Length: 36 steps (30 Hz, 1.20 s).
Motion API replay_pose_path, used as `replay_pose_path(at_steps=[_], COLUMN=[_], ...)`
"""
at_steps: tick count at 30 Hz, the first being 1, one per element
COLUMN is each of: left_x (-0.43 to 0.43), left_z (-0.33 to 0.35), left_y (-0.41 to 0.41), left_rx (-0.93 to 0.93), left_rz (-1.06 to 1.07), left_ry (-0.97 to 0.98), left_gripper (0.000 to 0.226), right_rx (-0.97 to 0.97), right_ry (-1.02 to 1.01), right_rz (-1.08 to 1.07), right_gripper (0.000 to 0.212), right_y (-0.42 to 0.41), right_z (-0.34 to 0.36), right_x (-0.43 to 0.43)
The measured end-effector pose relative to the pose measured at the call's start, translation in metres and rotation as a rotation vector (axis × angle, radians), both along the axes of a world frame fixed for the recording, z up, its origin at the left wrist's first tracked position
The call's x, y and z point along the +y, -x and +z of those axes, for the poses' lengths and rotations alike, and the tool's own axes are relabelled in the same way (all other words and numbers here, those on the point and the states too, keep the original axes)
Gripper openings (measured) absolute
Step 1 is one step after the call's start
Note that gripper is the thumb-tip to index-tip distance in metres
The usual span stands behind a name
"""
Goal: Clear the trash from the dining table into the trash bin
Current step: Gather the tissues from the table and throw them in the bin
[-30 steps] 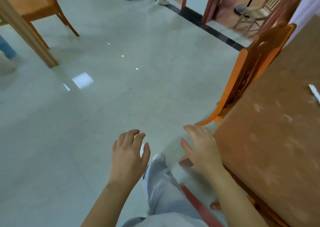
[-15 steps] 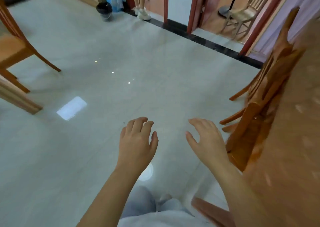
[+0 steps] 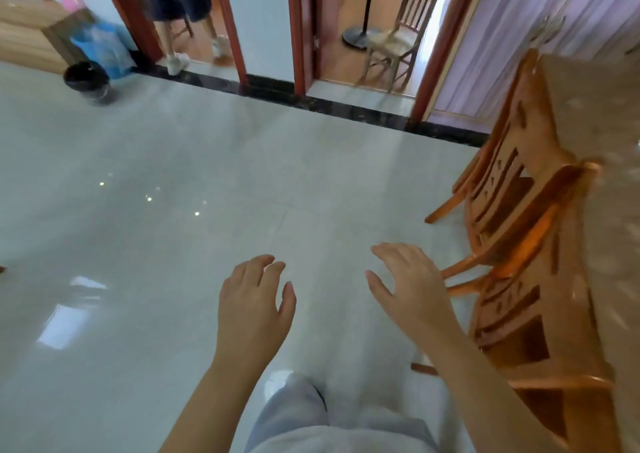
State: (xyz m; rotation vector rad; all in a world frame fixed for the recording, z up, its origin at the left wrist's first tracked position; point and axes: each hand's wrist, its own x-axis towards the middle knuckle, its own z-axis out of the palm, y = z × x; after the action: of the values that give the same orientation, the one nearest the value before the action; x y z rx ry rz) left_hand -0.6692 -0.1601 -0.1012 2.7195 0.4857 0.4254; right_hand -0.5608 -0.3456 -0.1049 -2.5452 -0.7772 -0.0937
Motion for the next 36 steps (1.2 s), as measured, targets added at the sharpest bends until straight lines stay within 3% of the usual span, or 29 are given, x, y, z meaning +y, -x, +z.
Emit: replay_pose_path(at_steps=[5,12,17,22,28,32,36], left_x=[0.042,0.035,0.016,0.005,0.003,0.013,0.032], left_z=[0.005,0.005,0.023,0.031,0.016,0.008,0.011], left_y=[-0.109,-0.294,-0.42,-0.537,-0.655,-0.755,-0.861], left_rx=[-0.006,-0.055,-0.052,-0.072,-0.061,-0.069,-0.078], left_rz=[-0.115,-0.331,-0.428,-0.481,-0.548,-0.591,-0.634], left_ry=[0.016,0.015,0.005,0.006,0.032,0.052,0.065], left_gripper=[0.037,0.036,0.037,0.037,0.036,0.037,0.035], right_rx=[0.025,0.011,-0.043,-0.054,-0.024,0.025,0.029], right_ry=[-0.007,0.043,-0.002,-0.005,0.042,0.074,0.035], right_rz=[-0.144,-0.367,-0.427,-0.468,-0.507,-0.552,-0.645], right_gripper=[0.043,0.044,0.033,0.043,0.04,0.052,0.04], right_y=[-0.077,-0.223,-0.33,-0.433,-0.538,-0.626,-0.722], right_z=[0.007,-0.005,0.012,0.025,0.025,0.013,0.015], right_x=[0.024,0.011,-0.006,-0.022,-0.017,-0.011,0.014])
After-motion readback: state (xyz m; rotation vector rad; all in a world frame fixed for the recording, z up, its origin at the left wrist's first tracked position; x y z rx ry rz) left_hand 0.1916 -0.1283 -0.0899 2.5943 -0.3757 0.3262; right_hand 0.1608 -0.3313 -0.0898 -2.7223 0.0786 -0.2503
